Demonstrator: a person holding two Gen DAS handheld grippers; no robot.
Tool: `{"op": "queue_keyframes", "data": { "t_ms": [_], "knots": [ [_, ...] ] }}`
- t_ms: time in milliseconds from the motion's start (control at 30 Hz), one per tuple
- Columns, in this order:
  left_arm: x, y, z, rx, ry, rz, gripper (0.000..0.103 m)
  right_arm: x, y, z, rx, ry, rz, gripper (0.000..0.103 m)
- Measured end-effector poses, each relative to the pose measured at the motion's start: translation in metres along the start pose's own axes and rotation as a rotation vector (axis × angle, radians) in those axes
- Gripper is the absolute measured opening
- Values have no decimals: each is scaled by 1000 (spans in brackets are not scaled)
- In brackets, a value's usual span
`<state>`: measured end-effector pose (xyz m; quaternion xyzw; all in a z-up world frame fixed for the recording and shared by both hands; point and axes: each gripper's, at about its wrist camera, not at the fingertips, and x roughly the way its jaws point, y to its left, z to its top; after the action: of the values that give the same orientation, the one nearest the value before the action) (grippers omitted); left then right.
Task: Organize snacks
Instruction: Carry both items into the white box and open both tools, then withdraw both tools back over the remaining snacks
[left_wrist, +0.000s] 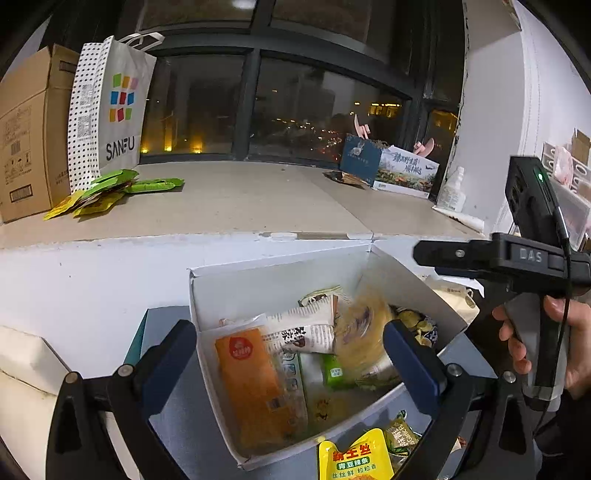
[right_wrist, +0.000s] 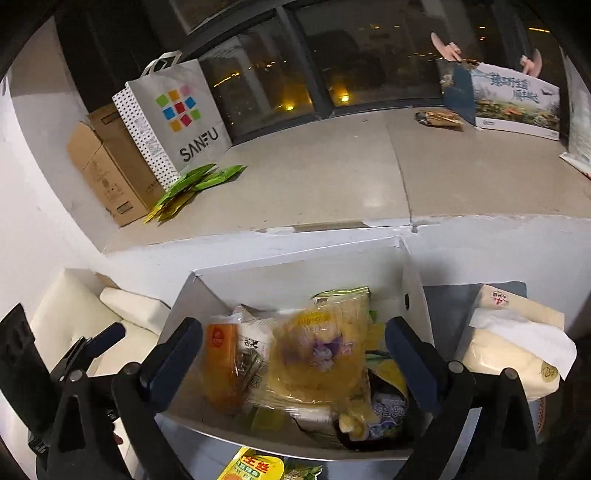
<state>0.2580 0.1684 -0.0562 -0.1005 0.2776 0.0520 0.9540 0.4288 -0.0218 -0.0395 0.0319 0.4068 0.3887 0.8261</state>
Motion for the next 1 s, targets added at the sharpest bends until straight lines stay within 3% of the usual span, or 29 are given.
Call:
{"op": "queue_keyframes", "data": {
  "t_ms": [267,433,633,767,900,1000],
  "knots": [
    [-28,-10,-7,1,-22,-6,103,-24,5,-16,-18,-35,49,103],
    [-73,-28,-27,34,-66,-33,103,-63,17,-38,-67,-66,98,103],
    [-131,-53,-73,44,-136,-67,103,-141,22,-108,-154,-164,202,103],
    [-153,-65,-108,7,-112,-102,103,-176,13,-163,-170,-242,212,103],
    [-166,-80,-136,33,-88,-104,103,-182,8,-214,-181,-169,165,103],
    [-171,-90,-148,59,-68,-103,103,-176,1,-238,-152,-120,179,103]
  ]
}}
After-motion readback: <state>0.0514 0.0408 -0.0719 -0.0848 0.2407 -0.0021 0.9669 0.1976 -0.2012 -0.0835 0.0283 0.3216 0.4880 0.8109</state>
